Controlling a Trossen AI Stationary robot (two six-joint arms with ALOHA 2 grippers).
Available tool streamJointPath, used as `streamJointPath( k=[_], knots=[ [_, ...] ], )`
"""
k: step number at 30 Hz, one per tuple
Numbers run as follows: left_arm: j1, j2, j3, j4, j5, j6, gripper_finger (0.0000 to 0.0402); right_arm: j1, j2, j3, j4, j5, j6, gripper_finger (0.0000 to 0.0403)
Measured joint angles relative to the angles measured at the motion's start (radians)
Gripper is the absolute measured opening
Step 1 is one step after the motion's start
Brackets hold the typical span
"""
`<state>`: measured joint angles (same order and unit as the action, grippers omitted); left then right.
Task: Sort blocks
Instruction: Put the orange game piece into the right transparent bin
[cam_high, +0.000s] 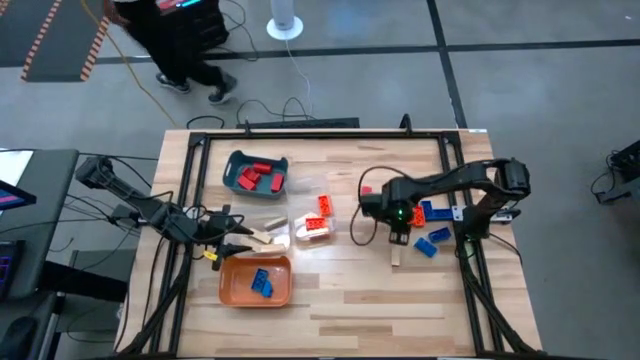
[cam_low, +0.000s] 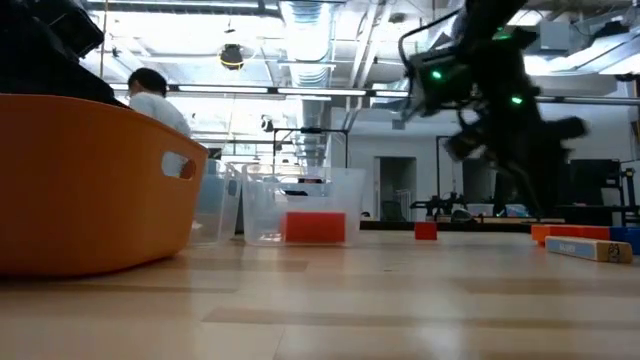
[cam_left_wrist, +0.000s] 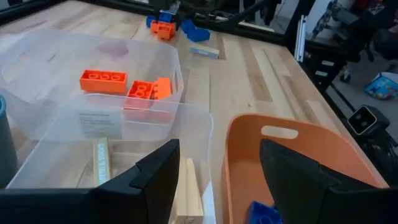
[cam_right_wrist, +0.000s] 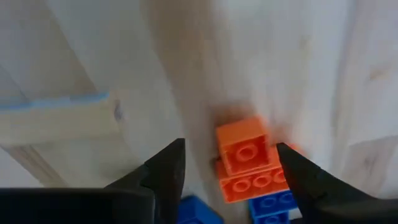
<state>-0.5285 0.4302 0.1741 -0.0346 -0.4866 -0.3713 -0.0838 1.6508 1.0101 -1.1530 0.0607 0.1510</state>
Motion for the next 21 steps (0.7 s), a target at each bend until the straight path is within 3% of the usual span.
streamJointPath(
  k=[6,12,17,21],
  knots=[
    [0.0,0.001,0.0,-0.026,0.005,0.0,0.0217,-0.026,-0.003,-0.073,0.017,0.022,-0.004,0.0239],
    [0.0,0.001,0.0,-0.028,0.015,0.0,0.0217,-0.037,-0.003,-0.132,0.096,0.076,-0.134,0.0234],
    [0.0,0.001,0.0,-0.036,0.023,0.001,0.0217,-0.04,-0.005,-0.184,0.157,0.076,-0.178,0.0215],
    [0.0,0.001,0.0,-0.042,0.026,0.006,0.0217,-0.042,-0.004,-0.189,0.162,0.072,-0.186,0.0177]
  ],
)
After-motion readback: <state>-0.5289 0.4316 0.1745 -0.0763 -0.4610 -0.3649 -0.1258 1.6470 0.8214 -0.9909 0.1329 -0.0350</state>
